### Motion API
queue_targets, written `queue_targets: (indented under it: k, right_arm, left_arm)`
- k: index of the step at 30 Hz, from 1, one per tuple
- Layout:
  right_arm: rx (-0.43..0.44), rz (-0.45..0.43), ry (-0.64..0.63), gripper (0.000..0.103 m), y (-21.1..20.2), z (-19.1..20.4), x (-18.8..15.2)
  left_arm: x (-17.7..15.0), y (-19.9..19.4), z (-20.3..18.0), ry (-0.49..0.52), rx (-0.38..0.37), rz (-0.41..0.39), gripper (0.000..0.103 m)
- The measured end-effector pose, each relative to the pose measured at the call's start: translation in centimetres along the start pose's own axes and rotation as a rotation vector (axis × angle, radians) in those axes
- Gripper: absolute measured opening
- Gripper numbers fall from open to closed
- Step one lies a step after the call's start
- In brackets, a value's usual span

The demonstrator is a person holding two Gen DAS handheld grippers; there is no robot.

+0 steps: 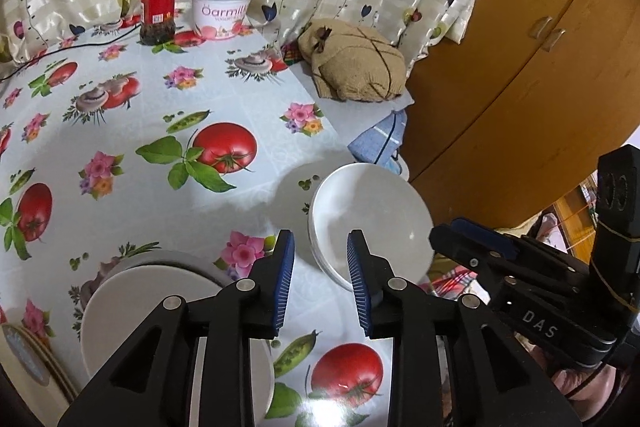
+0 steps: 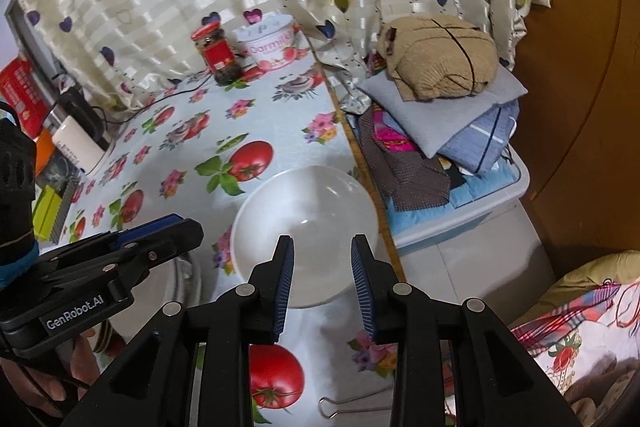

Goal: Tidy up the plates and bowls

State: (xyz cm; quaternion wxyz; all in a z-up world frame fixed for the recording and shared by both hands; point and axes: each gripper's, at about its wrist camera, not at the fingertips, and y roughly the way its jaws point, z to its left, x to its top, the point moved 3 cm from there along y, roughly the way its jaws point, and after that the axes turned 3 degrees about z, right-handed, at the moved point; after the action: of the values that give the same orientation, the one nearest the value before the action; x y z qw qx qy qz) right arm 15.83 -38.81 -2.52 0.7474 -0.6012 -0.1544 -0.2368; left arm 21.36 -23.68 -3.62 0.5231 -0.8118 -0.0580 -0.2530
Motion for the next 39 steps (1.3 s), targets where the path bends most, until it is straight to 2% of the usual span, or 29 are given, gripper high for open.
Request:
queue_targets:
  k: [24, 30, 37, 39]
  right_arm:
    - [-0.036, 0.067, 0.057, 0.029, 4.0, -2.8, 0.0]
    - [-0.041, 0.083, 0.060, 0.029, 4.9, -2.8, 0.0]
    - [-0.029, 0.094, 0.055, 0.019, 5.5, -2.6, 0.0]
    - [-0.036, 0.093, 0.052, 0.019, 5.5, -2.5, -0.1]
  left_arm:
    - [1.0, 4.3, 0.3, -0.021, 0.035, 0.067, 0.029]
    - [0.9, 5.0, 0.1, -0.019, 0.036, 0.085, 0.025]
    - [0.8, 5.6, -0.3, -0.001, 0.042, 0.099, 0.019]
    - [0.8, 5.6, -0.3, 0.003, 0.046, 0.099, 0.018]
